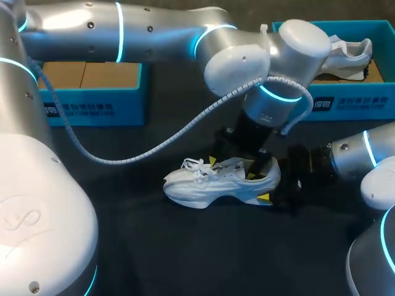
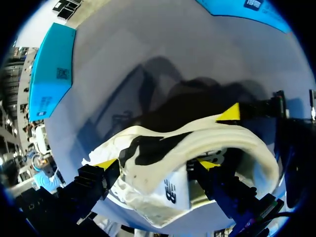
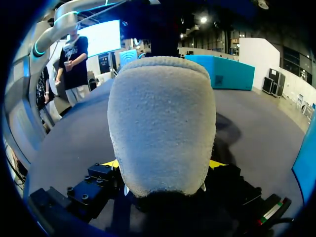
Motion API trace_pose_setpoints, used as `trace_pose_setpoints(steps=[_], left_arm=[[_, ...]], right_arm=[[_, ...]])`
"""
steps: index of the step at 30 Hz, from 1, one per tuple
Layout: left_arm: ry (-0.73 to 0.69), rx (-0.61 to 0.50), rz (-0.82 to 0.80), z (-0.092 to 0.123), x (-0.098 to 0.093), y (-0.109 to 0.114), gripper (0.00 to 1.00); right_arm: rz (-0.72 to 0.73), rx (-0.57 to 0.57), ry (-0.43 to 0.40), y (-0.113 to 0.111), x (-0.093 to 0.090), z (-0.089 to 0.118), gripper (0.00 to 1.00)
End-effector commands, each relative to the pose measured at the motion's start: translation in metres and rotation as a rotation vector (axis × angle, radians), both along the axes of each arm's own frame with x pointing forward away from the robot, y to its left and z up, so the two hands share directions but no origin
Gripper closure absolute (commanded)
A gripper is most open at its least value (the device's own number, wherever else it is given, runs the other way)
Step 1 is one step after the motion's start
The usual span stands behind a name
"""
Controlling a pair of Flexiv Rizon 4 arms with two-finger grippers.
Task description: Take the shoe out of the shoebox, open the shoe tongue, remove and reinsert the insole, then place the shoe into the shoebox
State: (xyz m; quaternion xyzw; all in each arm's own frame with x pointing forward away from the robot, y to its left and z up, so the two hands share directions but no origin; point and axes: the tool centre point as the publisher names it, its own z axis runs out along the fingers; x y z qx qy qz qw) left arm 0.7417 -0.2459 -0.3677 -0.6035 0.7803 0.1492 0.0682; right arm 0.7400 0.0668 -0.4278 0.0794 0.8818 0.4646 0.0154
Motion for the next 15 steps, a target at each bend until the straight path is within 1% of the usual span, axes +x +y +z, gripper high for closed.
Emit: trace_pose_setpoints(steps=[1,4,5,6,8,9,10,11,13,15], left_arm=[[-0.023,0.011,0.035,0.005,0.002,0.007,0.00],[-0.029,0.024,0.090,0.010,0.008,0.014,0.00],[-0.031,0.025,0.099,0.013,0.009,0.016,0.04],[-0.036,0.027,0.108,0.015,0.010,0.018,0.11],[-0.050,0.033,0.121,0.019,0.012,0.022,0.17],[-0.049,0.034,0.120,0.020,0.012,0.023,0.25],[-0.051,0.036,0.124,0.022,0.013,0.024,0.31],[-0.051,0.036,0.126,0.024,0.013,0.024,0.42],[-0.049,0.042,0.131,0.026,0.012,0.026,0.51],[-0.045,0.051,0.129,0.028,0.010,0.027,0.55]], right_arm=[[-0.002,-0.003,-0.001,0.001,0.001,-0.002,1.00],[-0.002,-0.003,-0.001,0.001,0.001,-0.002,1.00],[-0.002,-0.003,-0.001,0.001,0.001,-0.002,1.00],[-0.002,-0.003,-0.001,0.001,0.001,-0.002,1.00],[-0.002,-0.003,-0.001,0.001,0.001,-0.002,1.00],[-0.002,-0.003,-0.001,0.001,0.001,-0.002,1.00],[-0.002,-0.003,-0.001,0.001,0.001,-0.002,1.00],[-0.002,-0.003,-0.001,0.001,0.001,-0.002,1.00],[-0.002,-0.003,-0.001,0.001,0.001,-0.002,1.00],[-0.002,-0.003,-0.001,0.001,0.001,-0.002,1.00]])
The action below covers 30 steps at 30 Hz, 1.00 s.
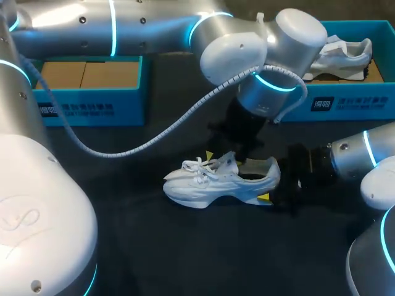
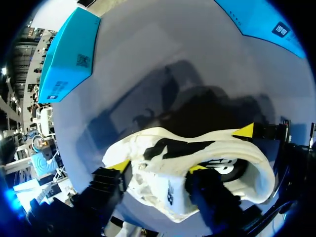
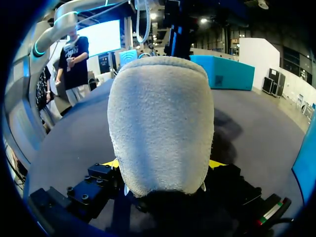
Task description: Take the shoe out of the shoebox, open the shoe tongue, remove and reinsert the insole, then place the shoe into the shoebox
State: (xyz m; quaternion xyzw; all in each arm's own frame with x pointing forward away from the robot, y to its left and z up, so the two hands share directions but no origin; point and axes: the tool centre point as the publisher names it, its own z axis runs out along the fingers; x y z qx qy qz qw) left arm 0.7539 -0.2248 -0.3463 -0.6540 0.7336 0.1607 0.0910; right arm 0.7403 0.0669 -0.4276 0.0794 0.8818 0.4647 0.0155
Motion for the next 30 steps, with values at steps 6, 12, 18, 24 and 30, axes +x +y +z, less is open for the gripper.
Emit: trace_pose_setpoints(steps=[6,12,18,24,30], left_arm=[[0.019,0.001,-0.029,0.016,-0.012,0.008,0.59],[0.063,0.005,-0.009,0.018,-0.020,0.009,0.57],[0.099,0.006,0.055,0.017,-0.027,0.008,0.55],[0.127,0.005,0.094,0.018,-0.036,0.009,1.00],[0.115,-0.035,0.068,0.032,-0.042,0.017,1.00]], right_arm=[[-0.002,-0.004,0.000,0.001,0.001,-0.002,1.00],[-0.002,-0.004,0.000,0.001,0.001,-0.002,1.00],[-0.002,-0.004,0.000,0.001,0.001,-0.002,1.00],[-0.002,-0.004,0.000,0.001,0.001,-0.002,1.00],[-0.002,-0.004,0.000,0.001,0.001,-0.002,1.00]])
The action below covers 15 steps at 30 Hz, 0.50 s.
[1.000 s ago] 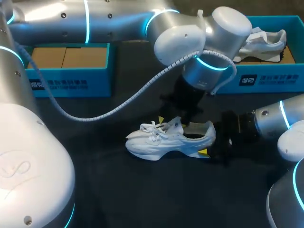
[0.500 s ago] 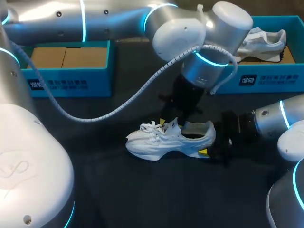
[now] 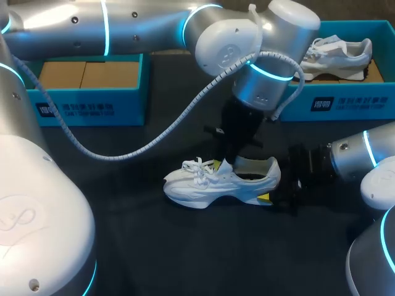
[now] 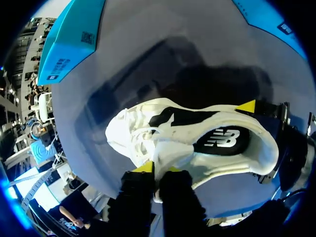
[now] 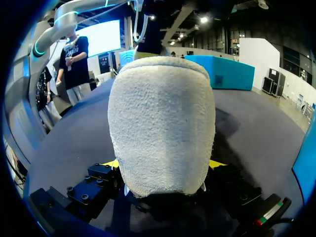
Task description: Take the shoe out of the shoebox, open the shoe tongue, remove and reinsert the insole, then place the shoe into the shoebox
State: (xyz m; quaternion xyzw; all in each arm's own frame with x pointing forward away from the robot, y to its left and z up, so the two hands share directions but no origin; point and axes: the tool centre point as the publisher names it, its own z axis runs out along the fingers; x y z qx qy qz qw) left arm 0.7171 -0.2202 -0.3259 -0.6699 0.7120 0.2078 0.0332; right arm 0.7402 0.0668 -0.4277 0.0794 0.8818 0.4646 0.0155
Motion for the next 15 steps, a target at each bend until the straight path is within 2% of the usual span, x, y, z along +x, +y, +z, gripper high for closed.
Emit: trace_pose_setpoints(steps=[1,8,15], left_arm=[[-0.028,-0.044,-0.018,0.016,-0.006,0.015,1.00],[-0.077,-0.109,-0.050,0.035,-0.001,0.037,1.00],[-0.122,-0.112,-0.045,0.032,0.005,0.059,1.00]], right_arm=[[-0.003,-0.003,0.000,0.001,0.001,-0.002,1.00],[-0.003,-0.003,0.000,0.001,0.001,-0.002,1.00],[-0.003,-0.003,0.000,0.001,0.001,-0.002,1.00]])
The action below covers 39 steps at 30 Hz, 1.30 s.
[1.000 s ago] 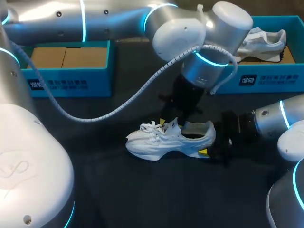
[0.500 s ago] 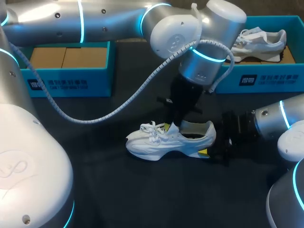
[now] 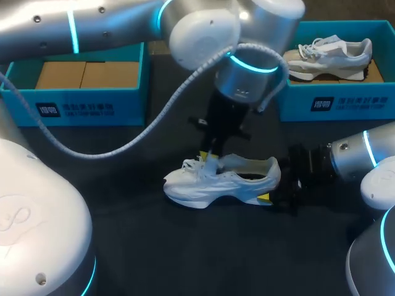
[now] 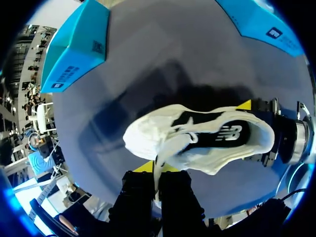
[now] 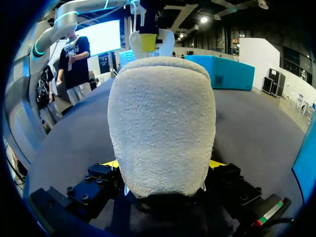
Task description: Take the shoe out of the shoebox, open the shoe tongue, remove and reinsert the insole, then place the shoe into the shoebox
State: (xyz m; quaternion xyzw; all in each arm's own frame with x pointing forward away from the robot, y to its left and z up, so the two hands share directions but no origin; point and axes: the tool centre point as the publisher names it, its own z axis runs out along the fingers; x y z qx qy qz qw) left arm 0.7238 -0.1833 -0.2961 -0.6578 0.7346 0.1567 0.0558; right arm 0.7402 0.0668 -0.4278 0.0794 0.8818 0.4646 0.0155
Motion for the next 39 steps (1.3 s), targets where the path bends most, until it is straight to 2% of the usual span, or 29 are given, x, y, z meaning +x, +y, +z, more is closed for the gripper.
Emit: trace_pose_setpoints(steps=[1,5,17,18,28,32,34,36,37,38,39], left_arm=[[-0.036,-0.063,0.021,0.001,-0.001,0.025,1.00],[-0.032,-0.062,0.056,-0.008,0.004,0.036,1.00],[-0.039,-0.035,0.141,-0.035,0.004,0.064,1.00],[-0.029,-0.034,0.152,-0.039,0.004,0.066,0.94],[-0.006,0.012,0.222,-0.074,0.004,0.080,0.84],[0.000,0.019,0.227,-0.084,0.004,0.083,0.75],[0.003,0.026,0.234,-0.088,0.005,0.085,0.68],[0.005,0.027,0.236,-0.089,0.004,0.087,0.56],[0.007,0.026,0.238,-0.089,0.003,0.088,0.47],[0.006,0.024,0.239,-0.087,0.003,0.090,0.27],[0.007,0.015,0.243,-0.083,0.001,0.093,0.15]], right_arm=[[-0.002,-0.003,0.000,0.001,0.001,-0.002,1.00],[-0.002,-0.003,0.000,0.001,0.001,-0.002,1.00],[-0.002,-0.003,0.000,0.001,0.001,-0.002,1.00],[-0.002,-0.003,0.000,0.001,0.001,-0.002,1.00],[-0.002,-0.003,0.000,0.001,0.001,-0.002,1.00],[-0.002,-0.003,0.000,0.001,0.001,-0.002,1.00],[-0.002,-0.003,0.000,0.001,0.001,-0.002,1.00],[-0.002,-0.003,0.000,0.001,0.001,-0.002,1.00],[-0.002,-0.003,0.000,0.001,0.001,-0.002,1.00],[-0.002,-0.003,0.000,0.001,0.001,-0.002,1.00],[-0.002,-0.003,0.000,0.001,0.001,-0.002,1.00]])
